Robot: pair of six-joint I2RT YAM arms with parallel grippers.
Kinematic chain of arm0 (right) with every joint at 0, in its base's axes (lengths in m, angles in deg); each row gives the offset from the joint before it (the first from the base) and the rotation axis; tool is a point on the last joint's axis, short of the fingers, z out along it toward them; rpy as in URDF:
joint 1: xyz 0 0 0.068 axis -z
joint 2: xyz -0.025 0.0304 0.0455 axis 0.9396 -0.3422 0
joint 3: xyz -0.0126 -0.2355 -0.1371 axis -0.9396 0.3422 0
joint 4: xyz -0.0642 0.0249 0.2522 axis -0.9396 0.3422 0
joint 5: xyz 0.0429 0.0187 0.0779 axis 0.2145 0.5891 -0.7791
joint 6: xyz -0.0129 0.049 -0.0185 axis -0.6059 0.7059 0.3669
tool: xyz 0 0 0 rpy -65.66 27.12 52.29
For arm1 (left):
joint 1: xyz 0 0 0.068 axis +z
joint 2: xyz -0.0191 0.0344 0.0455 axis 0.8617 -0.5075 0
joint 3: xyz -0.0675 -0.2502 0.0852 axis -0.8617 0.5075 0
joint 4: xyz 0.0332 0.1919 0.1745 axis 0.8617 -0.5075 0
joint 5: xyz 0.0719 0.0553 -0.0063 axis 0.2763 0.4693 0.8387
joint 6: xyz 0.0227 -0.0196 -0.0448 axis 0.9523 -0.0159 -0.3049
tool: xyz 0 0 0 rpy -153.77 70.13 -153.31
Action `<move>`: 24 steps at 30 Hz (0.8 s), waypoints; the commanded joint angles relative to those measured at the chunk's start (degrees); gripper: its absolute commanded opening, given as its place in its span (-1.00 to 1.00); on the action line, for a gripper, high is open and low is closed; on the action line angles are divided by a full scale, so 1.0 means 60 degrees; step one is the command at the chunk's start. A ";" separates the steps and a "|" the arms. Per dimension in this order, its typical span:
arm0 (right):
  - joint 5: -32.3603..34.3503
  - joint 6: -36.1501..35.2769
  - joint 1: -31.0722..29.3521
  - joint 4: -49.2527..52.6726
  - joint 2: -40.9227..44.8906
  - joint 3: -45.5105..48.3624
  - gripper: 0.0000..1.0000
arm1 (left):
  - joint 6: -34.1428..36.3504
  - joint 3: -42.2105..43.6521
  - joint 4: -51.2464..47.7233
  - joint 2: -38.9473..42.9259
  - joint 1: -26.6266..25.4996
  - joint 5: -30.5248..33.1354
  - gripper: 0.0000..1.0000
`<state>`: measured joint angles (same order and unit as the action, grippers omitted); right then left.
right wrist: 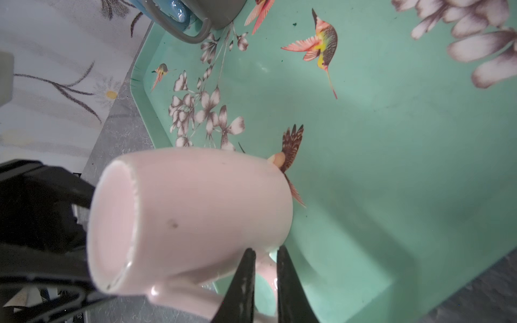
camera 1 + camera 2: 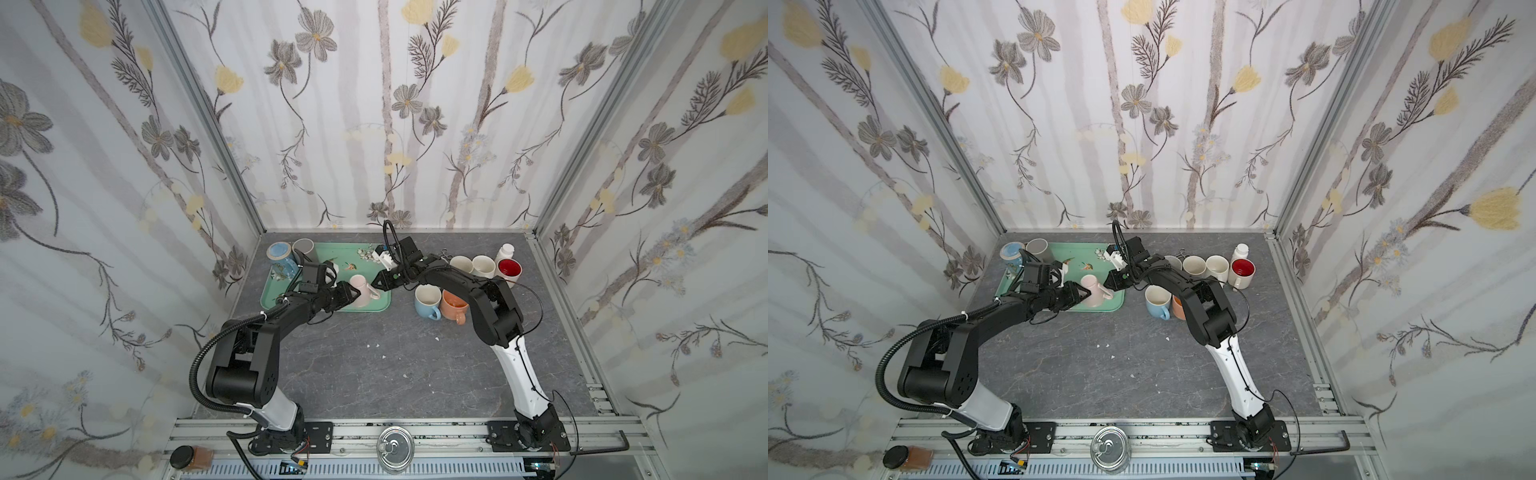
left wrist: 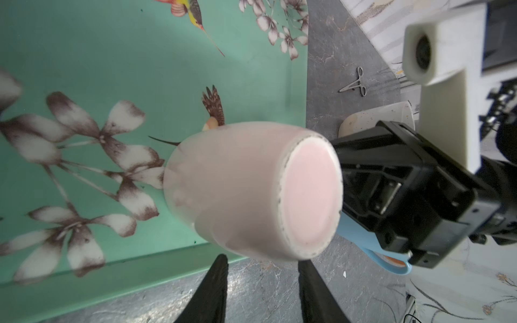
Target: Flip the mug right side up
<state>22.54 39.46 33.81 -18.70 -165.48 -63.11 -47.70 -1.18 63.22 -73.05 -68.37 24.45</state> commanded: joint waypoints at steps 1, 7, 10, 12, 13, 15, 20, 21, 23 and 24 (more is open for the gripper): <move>0.0459 -0.0244 -0.0128 -0.0375 0.0569 0.0536 -0.65 | 0.0197 -0.0216 0.0284 -0.0144 0.0071 0.0067 -0.20; 0.2519 -0.0171 -0.0309 -0.0696 0.1776 0.1697 -0.60 | 0.0255 -0.0255 0.0240 -0.0087 0.0086 0.0124 -0.20; 0.3310 -0.0243 -0.0501 -0.0822 0.2306 0.2184 -0.52 | 0.0366 -0.0236 0.0093 0.0099 0.0086 0.0293 -0.18; 0.3469 -0.0208 -0.0615 -0.0941 0.2518 0.2473 -0.48 | 0.0483 -0.0230 -0.0073 0.0265 0.0071 0.0505 -0.18; 0.3498 -0.0193 -0.0679 -0.0969 0.2545 0.2538 -0.46 | 0.0520 -0.0208 -0.0121 0.0352 0.0078 0.0583 -0.17; 0.3570 -0.0186 -0.0818 -0.0941 0.2467 0.2522 -0.41 | 0.0537 -0.0138 -0.0180 0.0507 0.0071 0.0685 -0.15; 0.3756 -0.0244 -0.1202 -0.0602 0.2007 0.1941 -0.32 | 0.0531 0.0030 -0.0229 0.0681 0.0071 0.0695 -0.13; 0.3811 -0.0270 -0.1269 -0.0543 0.1916 0.1808 -0.29 | 0.0543 0.0076 -0.0236 0.0740 0.0075 0.0708 -0.13; 0.3986 -0.0313 -0.1372 -0.0382 0.1755 0.1535 -0.26 | 0.0573 0.0151 -0.0270 0.0840 0.0073 0.0750 -0.12; 0.4100 -0.0355 -0.1408 -0.0248 0.1653 0.1359 -0.25 | 0.0610 0.0170 -0.0300 0.0906 0.0074 0.0789 -0.12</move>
<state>44.62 38.81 25.89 -21.52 -154.61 -53.01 -44.88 -0.54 61.50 -68.57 -67.98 28.03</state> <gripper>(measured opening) 0.374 0.438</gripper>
